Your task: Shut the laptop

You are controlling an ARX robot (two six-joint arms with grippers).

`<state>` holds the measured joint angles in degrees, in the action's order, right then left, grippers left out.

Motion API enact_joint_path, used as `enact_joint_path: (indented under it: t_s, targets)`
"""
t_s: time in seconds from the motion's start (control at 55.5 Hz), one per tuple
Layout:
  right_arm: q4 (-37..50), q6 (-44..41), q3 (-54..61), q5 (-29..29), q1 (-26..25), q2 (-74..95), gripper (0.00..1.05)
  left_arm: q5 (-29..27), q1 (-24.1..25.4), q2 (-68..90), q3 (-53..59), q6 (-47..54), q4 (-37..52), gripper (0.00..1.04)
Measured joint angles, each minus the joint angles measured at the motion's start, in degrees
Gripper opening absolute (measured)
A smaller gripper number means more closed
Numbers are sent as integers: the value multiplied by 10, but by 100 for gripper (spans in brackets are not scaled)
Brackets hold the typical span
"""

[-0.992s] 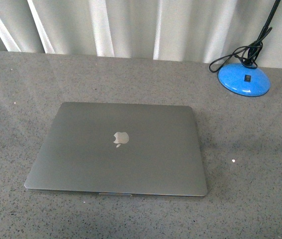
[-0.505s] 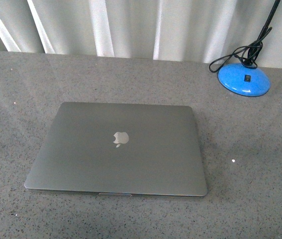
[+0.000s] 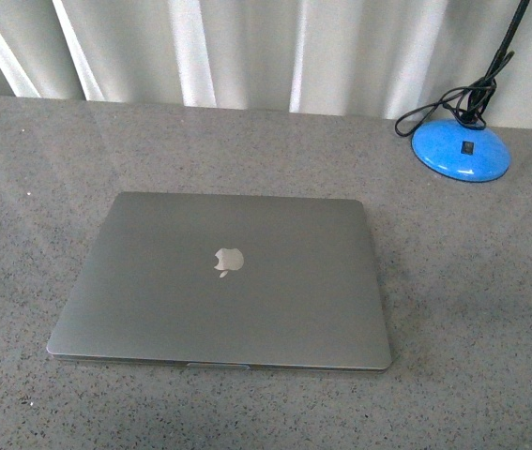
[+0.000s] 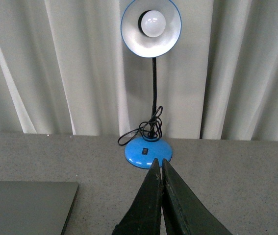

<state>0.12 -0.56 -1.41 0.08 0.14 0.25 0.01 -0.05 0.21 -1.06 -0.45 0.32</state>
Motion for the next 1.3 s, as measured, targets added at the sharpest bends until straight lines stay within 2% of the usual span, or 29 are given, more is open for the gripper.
enact_joint_path:
  t_s: [0.09,0.144,0.216,0.27,0.288,0.613,0.667,0.721,1.298]
  targets:
    - [0,0,0,0,0,0,1,0,0,1,0,0,-2,4]
    - [0,0,0,0,0,0,5,0,0,0,0,0,-3,14]
    - [0,0,0,0,0,0,17,0,0,0,0,0,-3,25]
    - [0,0,0,0,0,0,31,0,0,0,0,0,-3,41]
    - [0,0,0,0,0,0,35,0,0,0,0,0,-3,41]
    - [0,0,0,0,0,0,90,0,0,0,0,0,-3,99]
    - [0,1,0,0,0,0,97,0,0,0,0,1,-3,99]
    - [0,2,0,0,0,0,94,0,0,0,0,1,-3,98]
    - [0,2,0,0,0,0,95,0,0,0,0,1,-3,98]
